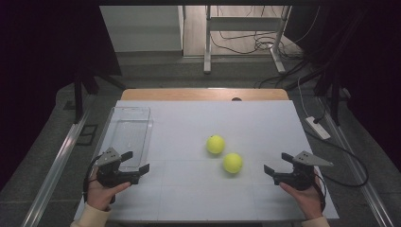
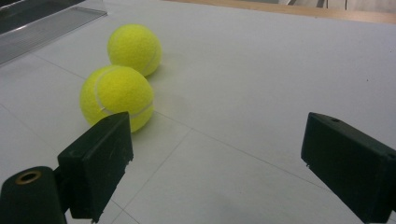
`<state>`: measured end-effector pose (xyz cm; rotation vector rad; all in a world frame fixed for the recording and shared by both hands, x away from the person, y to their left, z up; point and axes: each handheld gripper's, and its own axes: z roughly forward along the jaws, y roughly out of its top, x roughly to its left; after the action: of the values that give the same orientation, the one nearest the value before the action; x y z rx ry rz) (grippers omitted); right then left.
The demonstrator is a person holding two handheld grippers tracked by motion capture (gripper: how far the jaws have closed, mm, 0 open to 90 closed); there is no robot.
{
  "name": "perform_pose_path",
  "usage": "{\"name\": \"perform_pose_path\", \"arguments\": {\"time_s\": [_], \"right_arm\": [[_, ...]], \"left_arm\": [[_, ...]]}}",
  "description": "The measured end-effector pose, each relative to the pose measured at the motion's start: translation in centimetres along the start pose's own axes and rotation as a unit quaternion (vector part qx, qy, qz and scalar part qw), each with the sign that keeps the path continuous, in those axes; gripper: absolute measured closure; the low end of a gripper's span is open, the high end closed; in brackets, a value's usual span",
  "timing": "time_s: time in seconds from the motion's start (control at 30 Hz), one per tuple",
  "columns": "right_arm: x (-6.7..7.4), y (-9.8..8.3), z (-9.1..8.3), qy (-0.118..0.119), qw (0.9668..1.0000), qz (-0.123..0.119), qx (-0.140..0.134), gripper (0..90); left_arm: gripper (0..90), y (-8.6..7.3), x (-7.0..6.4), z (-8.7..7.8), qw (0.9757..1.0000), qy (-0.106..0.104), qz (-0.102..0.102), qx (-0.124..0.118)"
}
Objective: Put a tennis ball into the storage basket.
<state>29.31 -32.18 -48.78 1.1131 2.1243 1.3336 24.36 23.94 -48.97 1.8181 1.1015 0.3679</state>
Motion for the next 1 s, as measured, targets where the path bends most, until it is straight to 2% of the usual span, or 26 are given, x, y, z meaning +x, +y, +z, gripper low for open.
{"name": "perform_pose_path", "arguments": {"time_s": [0.4,0.87,1.0], "right_arm": [[0.1,0.1,0.2,0.001,1.0,0.0,0.002,9.0],[0.1,-0.1,-0.1,-0.003,1.0,0.003,0.001,9.3],[0.1,-0.2,-0.1,-0.004,1.0,0.002,0.001,9.3]], "left_arm": [[12.2,0.1,-0.5,0.0,1.0,0.004,0.007,-0.001],[12.3,1.3,-1.0,0.4,0.9999,-0.006,0.009,-0.007],[12.4,1.6,-1.1,0.6,0.9999,0.002,0.011,-0.002]]}}
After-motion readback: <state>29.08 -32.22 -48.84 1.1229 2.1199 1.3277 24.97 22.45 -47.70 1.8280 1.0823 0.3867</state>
